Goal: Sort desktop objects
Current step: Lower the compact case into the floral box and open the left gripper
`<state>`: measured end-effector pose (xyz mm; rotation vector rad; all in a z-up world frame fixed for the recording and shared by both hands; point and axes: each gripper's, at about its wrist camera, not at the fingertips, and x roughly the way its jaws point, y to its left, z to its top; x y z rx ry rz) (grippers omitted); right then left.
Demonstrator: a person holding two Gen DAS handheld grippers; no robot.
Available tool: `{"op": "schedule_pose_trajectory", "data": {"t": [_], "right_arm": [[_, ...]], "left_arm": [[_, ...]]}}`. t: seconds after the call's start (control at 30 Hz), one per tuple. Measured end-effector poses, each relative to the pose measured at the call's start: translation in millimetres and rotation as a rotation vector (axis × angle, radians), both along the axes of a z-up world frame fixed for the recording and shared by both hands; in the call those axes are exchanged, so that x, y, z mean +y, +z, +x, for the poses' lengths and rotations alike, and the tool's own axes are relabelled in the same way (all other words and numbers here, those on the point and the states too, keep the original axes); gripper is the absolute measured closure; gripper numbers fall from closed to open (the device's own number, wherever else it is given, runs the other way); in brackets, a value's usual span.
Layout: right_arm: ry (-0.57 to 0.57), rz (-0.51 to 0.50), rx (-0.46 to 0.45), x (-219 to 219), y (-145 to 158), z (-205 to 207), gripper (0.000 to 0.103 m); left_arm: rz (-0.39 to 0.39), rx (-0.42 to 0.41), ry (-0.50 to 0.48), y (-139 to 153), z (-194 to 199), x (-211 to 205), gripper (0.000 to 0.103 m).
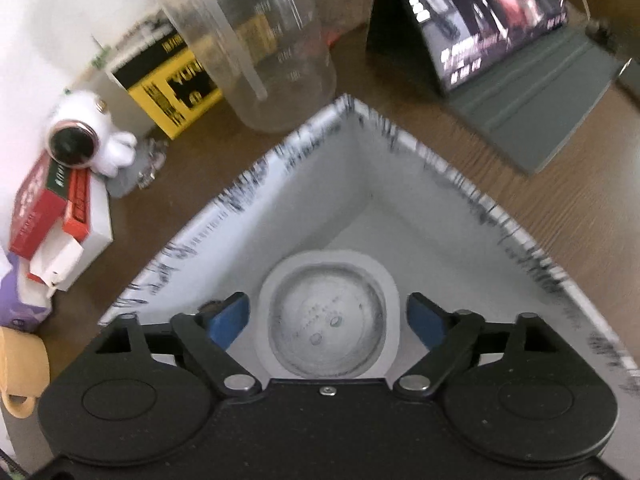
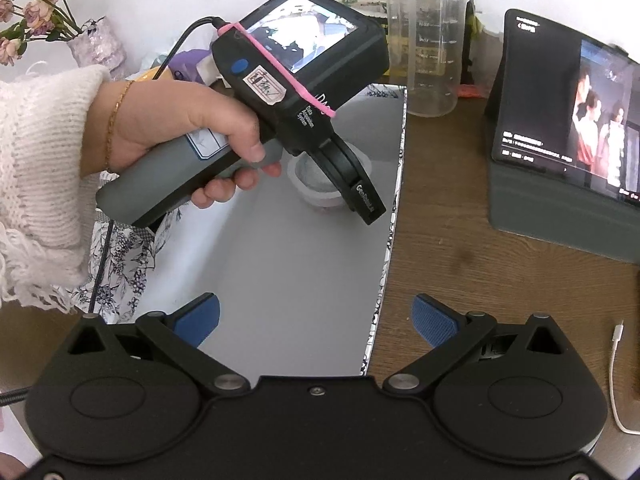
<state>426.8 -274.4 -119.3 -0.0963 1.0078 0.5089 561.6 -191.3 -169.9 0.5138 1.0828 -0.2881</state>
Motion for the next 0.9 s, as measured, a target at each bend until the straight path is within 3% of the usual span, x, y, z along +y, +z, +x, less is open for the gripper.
{"op": "schedule_pose_trajectory", "data": {"t": [0.2,0.5,0.67,0.9], "right_arm": [[-0.018,0.014,-0.058,-6.4,17.5,-11.7,0.000],[-0.029,0.074,-0.168,-23.8,63.6,-67.1,0.000],[-0.015,0.088,-0.208,-31.0,83.6,-115.9,0.000],[0.026,0.075,-0.228,-36.8,92.1,-187.7,0.000]], "left_arm": [[-0.060,-0.117,0.033,52.8,-28.8,11.7,0.006],[-0.252,-0.302,0.114,151.1,-145.7,63.7,0.000],[-0.312,-0.389,0.168,170.4,-236.4,86.8,0.000],[-0.356,-0.439,0.291,163.8,-349.5,112.6,0.000]]}}
